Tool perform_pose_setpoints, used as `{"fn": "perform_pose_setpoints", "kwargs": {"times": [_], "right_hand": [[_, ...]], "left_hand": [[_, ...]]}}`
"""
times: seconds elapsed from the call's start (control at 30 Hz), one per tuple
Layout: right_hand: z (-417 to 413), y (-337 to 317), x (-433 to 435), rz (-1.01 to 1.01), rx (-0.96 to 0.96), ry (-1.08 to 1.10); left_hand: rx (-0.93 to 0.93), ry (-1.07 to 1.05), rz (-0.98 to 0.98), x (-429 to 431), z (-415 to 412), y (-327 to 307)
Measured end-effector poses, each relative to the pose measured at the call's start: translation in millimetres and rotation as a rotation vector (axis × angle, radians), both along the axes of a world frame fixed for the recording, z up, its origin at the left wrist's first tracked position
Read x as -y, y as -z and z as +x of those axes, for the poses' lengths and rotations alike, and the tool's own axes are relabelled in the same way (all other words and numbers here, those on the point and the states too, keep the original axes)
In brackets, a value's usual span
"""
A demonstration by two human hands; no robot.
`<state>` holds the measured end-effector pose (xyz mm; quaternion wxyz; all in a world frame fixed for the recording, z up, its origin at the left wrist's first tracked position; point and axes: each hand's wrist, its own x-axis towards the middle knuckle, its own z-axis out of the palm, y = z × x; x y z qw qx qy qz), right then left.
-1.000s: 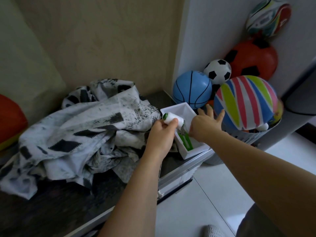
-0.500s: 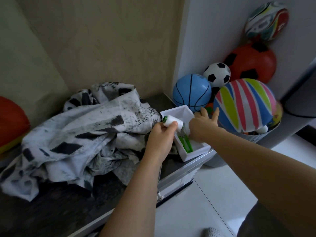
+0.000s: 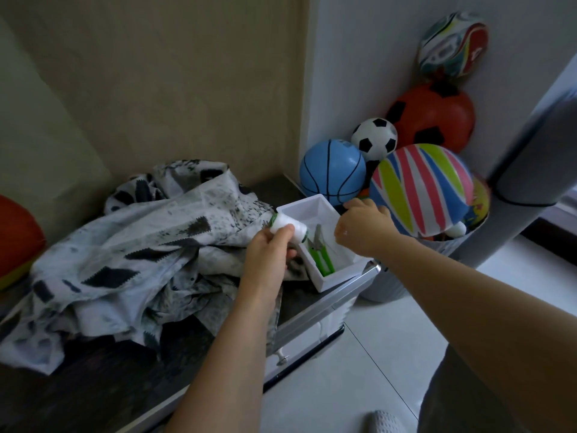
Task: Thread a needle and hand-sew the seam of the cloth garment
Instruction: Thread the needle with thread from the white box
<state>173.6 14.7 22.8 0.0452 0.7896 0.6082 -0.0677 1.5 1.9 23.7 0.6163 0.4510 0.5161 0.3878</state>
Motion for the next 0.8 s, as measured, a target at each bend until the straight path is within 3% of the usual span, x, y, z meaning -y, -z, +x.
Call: {"fn": "perform_pose_setpoints", "kwargs": {"times": [0.13,0.47,0.6,0.7,0.73,0.8], "right_hand": [[-9,14,-12,-0.07,0.176,-0.095],[-24,15,-35,-0.28,0.234,0.025],[-29,13,-32,-0.272,0.285,-0.003],[-22,0,-19,-0.067,0.173,0.003],[-18,-7,-11,0.078,0.049,0.018],[-14,-26,9,0.343,-0.405,0.088]], "left_hand": [[-0.009,0.009,0.01,-2,0,0],[-0.042,0.007,-0.025,-14,1,7],[-0.012,0.017,-0.042,-12,0,5],[0.045,0.007,-0.068,-11,-1,3],[0.062,0.01,-0.074,-10,-1,2],[0.094,0.023,-0.078,-6,0,-2]]}}
